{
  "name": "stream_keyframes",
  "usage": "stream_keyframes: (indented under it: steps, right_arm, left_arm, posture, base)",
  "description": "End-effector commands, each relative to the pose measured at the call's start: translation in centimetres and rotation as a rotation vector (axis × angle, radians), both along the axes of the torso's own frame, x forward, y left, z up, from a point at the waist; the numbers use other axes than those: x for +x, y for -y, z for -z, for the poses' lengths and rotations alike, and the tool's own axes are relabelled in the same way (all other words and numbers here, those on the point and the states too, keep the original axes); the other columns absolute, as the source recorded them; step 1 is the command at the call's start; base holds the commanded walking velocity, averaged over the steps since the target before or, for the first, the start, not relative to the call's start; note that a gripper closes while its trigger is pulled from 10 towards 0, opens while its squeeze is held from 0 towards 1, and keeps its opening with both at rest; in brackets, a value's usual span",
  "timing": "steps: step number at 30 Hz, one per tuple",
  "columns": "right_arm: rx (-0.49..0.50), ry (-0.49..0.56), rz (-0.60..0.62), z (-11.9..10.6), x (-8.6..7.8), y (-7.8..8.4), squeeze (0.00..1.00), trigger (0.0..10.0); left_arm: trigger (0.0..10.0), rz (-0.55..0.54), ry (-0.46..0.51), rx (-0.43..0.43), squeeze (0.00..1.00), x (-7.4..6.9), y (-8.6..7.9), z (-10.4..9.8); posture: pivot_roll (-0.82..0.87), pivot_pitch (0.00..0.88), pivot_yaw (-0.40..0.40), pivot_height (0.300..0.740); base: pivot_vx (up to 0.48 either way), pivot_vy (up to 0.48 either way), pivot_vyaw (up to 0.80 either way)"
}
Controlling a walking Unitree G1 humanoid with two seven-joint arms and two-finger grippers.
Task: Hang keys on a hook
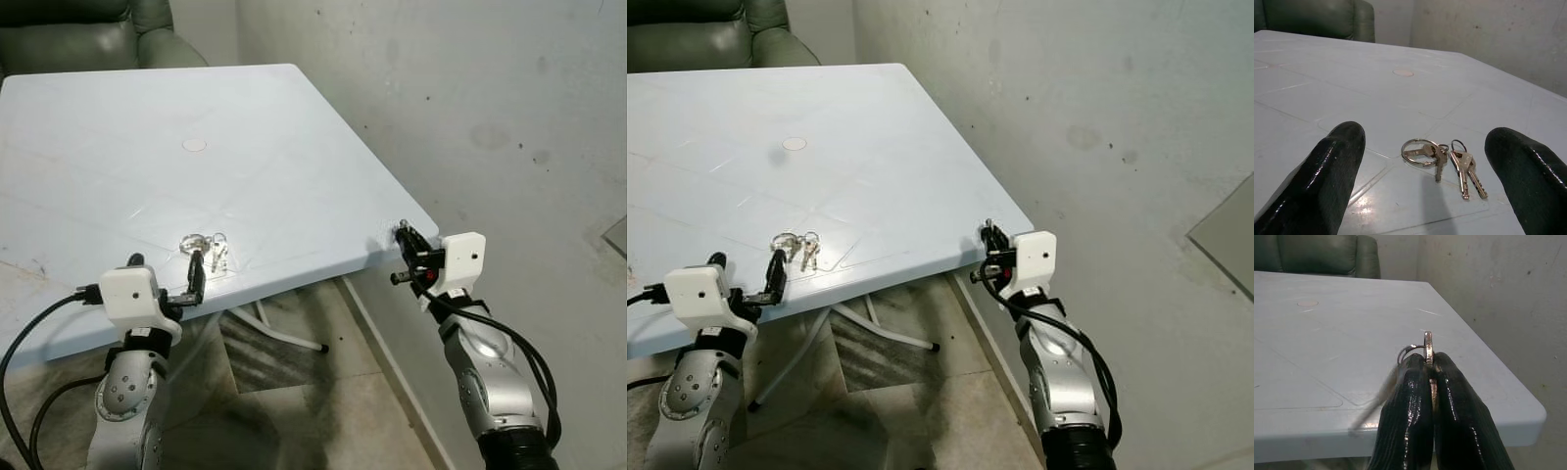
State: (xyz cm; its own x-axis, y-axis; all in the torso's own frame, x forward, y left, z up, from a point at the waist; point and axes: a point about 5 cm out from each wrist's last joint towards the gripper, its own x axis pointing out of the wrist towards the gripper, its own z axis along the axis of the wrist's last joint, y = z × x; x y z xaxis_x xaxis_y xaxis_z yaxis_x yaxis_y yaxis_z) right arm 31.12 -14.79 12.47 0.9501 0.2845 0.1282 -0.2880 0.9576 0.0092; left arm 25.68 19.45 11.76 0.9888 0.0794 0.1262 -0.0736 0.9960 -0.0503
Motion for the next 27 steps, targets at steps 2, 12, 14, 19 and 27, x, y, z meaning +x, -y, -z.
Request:
stream_keyframes:
  steps: [2,12,14,19,27]
  right_arm:
    - [-0.010,-0.002,0.007,-0.10,0.05,0.21,0.00,10.0]
    - [-0.033,0.003,0.017,-0.20,0.42,0.53,0.00,10.0]
    - [-0.033,0.003,0.016,-0.17,0.42,0.48,0.00,10.0]
    - [-0.034,0.003,0.014,-0.13,0.42,0.35,0.00,10.0]
    - [-0.033,0.001,0.009,-0.04,0.34,0.32,0.00,10.0]
  left_arm:
    - [10.0,-0.010,-0.004,0.009,0.00,-0.05,-0.10,-0.04]
    - [10.0,-0.023,-0.011,0.019,0.00,0.09,-0.48,-0.14]
    - [10.0,-0.022,-0.012,0.016,0.00,0.09,-0.49,-0.09]
    - [10.0,-0.013,-0.022,-0.002,0.00,0.21,-0.23,-0.01]
    - [10.0,-0.011,-0.025,0.006,0.00,0.22,-0.14,0.06]
  posture:
    - [0.01,0.079,-0.067,0.740]
    - [0.02,0.074,-0.067,0.740]
    - [0.02,0.072,-0.064,0.740]
    - [0.02,0.069,-0.064,0.740]
    - [0.01,0.060,-0.064,0.740]
  base:
    - [0.000,0.000,-0.70]
    - [0.000,0.000,-0.70]
    - [0.000,0.000,-0.69]
    - [0.000,0.000,-0.69]
    - [0.000,0.281,-0.69]
